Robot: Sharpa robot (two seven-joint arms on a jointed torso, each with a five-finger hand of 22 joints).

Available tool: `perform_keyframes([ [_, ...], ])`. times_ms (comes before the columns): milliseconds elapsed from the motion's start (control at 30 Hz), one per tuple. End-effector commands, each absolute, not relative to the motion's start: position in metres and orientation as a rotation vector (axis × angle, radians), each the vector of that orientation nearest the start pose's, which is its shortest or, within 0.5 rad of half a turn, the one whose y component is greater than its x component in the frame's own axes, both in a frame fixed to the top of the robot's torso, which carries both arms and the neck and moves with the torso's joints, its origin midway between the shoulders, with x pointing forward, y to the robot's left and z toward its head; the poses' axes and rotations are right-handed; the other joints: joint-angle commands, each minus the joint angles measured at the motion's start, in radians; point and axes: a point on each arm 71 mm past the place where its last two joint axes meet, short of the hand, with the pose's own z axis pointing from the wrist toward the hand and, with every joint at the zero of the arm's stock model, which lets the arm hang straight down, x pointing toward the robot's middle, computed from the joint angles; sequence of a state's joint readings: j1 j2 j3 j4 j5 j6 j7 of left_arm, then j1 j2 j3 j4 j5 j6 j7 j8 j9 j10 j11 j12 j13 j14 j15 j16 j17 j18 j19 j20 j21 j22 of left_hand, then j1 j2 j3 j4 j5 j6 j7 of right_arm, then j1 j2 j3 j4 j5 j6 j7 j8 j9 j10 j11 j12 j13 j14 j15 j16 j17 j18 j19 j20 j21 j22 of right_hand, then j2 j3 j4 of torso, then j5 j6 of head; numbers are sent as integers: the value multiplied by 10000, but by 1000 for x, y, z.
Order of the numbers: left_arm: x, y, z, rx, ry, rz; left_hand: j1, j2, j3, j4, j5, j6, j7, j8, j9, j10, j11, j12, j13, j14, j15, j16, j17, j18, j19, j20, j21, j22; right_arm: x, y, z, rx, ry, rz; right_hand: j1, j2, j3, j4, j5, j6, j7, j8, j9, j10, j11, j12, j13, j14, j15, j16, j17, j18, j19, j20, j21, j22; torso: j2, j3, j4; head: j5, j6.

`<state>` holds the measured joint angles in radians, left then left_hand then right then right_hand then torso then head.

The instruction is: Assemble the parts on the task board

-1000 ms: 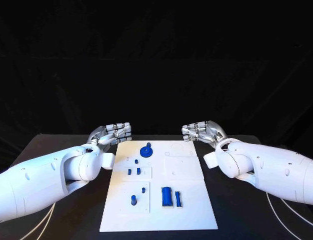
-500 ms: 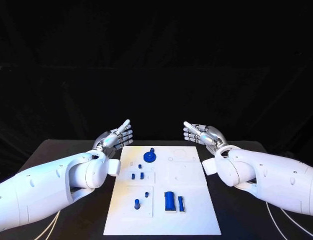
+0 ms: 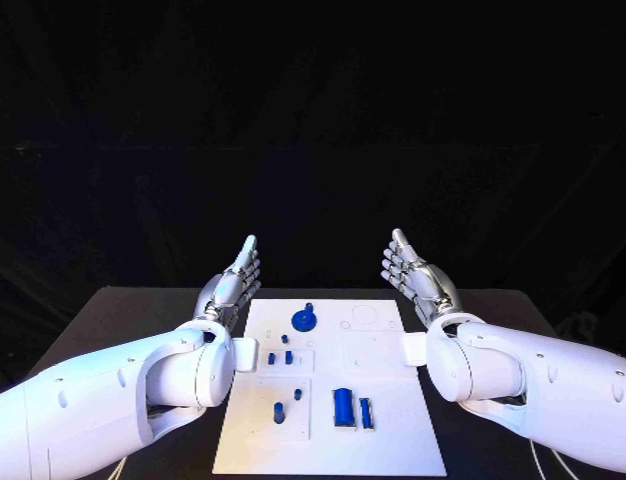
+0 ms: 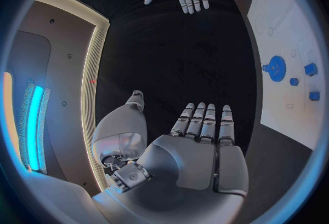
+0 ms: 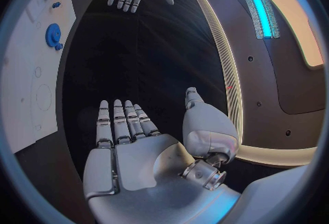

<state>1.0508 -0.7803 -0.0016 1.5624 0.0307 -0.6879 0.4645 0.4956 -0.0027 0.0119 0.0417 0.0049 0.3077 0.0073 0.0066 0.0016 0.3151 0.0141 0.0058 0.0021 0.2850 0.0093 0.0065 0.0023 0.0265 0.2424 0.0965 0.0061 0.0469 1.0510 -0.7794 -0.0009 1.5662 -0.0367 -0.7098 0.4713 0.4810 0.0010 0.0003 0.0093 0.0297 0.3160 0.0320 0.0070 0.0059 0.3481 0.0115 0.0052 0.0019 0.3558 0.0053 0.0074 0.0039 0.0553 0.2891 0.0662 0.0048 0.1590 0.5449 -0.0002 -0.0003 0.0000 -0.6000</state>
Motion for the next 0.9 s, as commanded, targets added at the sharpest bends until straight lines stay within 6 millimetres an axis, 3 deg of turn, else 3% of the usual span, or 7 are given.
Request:
perform_keyframes([
  [33, 462, 192, -224, -12089, 12178, -12289, -1623, 27, -119, -417, -49, -1010, -73, -66, -16, -1032, -141, -58, -21, -937, -93, -65, -23, -265, -789, -965, -61, -469, 462, -192, -224, 12089, 12178, 12289, -1574, -10, -3, -93, -297, -1037, -320, -70, -59, -1136, -115, -52, -19, -1167, -53, -74, -39, -553, -939, -662, -48, -521, -7, 2, 3, 0, 0],
  [367, 462, 192, -224, -12089, 12178, -12289, -2743, 27, -119, -417, -49, -1708, -73, -66, -16, -1747, -141, -58, -21, -1579, -93, -65, -23, -265, -1336, -965, -61, -469, 462, -192, -224, 12089, 12178, 12289, -2661, -10, -3, -93, -297, -1752, -320, -70, -59, -1935, -115, -52, -19, -1972, -53, -74, -39, -553, -1596, -662, -48, -882, -7, 2, 3, 0, 0],
  [400, 462, 192, -224, -12089, 12178, -12289, -2830, 27, -119, -417, -49, -1756, -73, -66, -16, -1804, -141, -58, -21, -1628, -93, -65, -23, -265, -1376, -965, -61, -469, 462, -192, -224, 12089, 12178, 12289, -2743, -10, -3, -93, -297, -1805, -320, -70, -59, -1986, -115, -52, -19, -2037, -53, -74, -39, -553, -1643, -662, -48, -1590, -7, 2, 3, 0, 0],
  [733, 462, 192, -224, -12089, 12178, -12289, -3549, 27, -119, -417, -49, -2196, -73, -66, -16, -2235, -141, -58, -21, -2024, -93, -65, -23, -265, -1698, -965, -61, -469, 462, -192, -224, 12089, 12178, 12289, -3448, -10, -3, -93, -297, -2263, -320, -70, -59, -2497, -115, -52, -19, -2554, -53, -74, -39, -553, -2055, -662, -48, -1590, -7, 2, 3, 0, 0],
  [767, 462, 192, -224, -12089, 12178, -12289, -3606, 27, -119, -417, -49, -2218, -73, -66, -16, -2289, -141, -58, -21, -2061, -93, -65, -23, -265, -2424, -965, -61, -469, 462, -192, -224, 12089, 12178, 12289, -3490, -10, -3, -93, -297, -2286, -320, -70, -59, -2531, -115, -52, -19, -2599, -53, -74, -39, -553, -2071, -662, -48, -1590, -7, 2, 3, 0, 0],
  [867, 462, 192, -224, -12089, 12178, -12289, -3772, 27, -119, -417, -49, -2317, -73, -66, -16, -2379, -141, -58, -21, -2150, -93, -65, -23, -265, -2424, -965, -61, -469, 462, -192, -224, 12089, 12178, 12289, -3651, -10, -3, -93, -297, -2394, -320, -70, -59, -2645, -115, -52, -19, -2690, -53, -74, -39, -553, -2154, -662, -48, -1590, -7, 2, 3, 0, 0],
  [900, 462, 192, -224, -12089, 12178, -12289, -3813, 27, -119, -417, -49, -2358, -73, -66, -16, -2416, -141, -58, -21, -2850, -93, -65, -23, -265, -2424, -965, -61, -469, 462, -192, -224, 12089, 12178, 12289, -3845, -10, -3, -93, -297, -3160, -320, -70, -59, -3481, -115, -52, -19, -2837, -53, -74, -39, -553, -2891, -662, -48, -1590, -7, 2, 3, 0, 0],
])
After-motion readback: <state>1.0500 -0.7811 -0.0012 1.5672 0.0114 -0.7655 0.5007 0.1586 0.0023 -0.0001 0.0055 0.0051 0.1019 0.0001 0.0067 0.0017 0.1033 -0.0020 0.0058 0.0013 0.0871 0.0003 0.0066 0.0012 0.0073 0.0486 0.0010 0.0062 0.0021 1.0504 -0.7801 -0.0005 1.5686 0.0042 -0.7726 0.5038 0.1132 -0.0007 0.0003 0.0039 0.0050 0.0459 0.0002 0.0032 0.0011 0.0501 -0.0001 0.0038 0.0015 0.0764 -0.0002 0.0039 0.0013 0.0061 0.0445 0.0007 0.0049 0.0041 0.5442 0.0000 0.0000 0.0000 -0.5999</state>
